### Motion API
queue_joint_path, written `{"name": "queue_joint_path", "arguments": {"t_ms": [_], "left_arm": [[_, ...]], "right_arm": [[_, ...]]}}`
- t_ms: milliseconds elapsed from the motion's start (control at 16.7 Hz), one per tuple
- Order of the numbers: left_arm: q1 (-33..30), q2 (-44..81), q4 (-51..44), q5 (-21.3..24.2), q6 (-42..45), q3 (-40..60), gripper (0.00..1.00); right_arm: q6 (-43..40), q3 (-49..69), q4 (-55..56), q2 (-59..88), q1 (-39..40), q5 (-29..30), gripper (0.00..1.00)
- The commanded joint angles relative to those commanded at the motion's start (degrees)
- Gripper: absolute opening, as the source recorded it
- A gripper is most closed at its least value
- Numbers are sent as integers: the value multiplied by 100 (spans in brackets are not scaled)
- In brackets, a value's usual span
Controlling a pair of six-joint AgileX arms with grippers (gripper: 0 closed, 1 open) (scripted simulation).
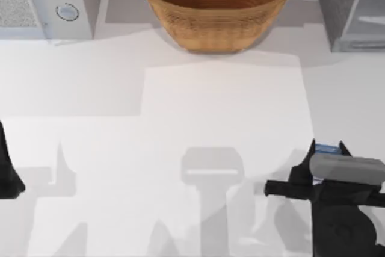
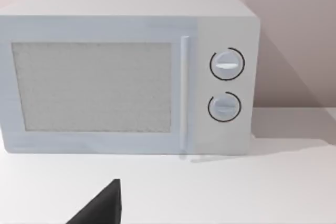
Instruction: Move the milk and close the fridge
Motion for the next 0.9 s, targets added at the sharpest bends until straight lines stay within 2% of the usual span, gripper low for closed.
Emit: {"name": "queue_joint_path", "arguments": {"t_ms": [180, 480, 600, 900], "left_arm": [[0, 0, 0, 0, 0, 0, 100], [0, 0, 0, 0, 0, 0, 100], [0, 0, 0, 0, 0, 0, 100], [0, 0, 0, 0, 0, 0, 100]], "right_arm": [[-14, 129, -43, -161, -138, -198, 0], [-322, 291, -729, -800, -1369, -1428, 0], [-385, 414, -959, -1138, -2028, -2166, 0], [-750, 776, -1396, -1936, -4023, -4548, 0]]}}
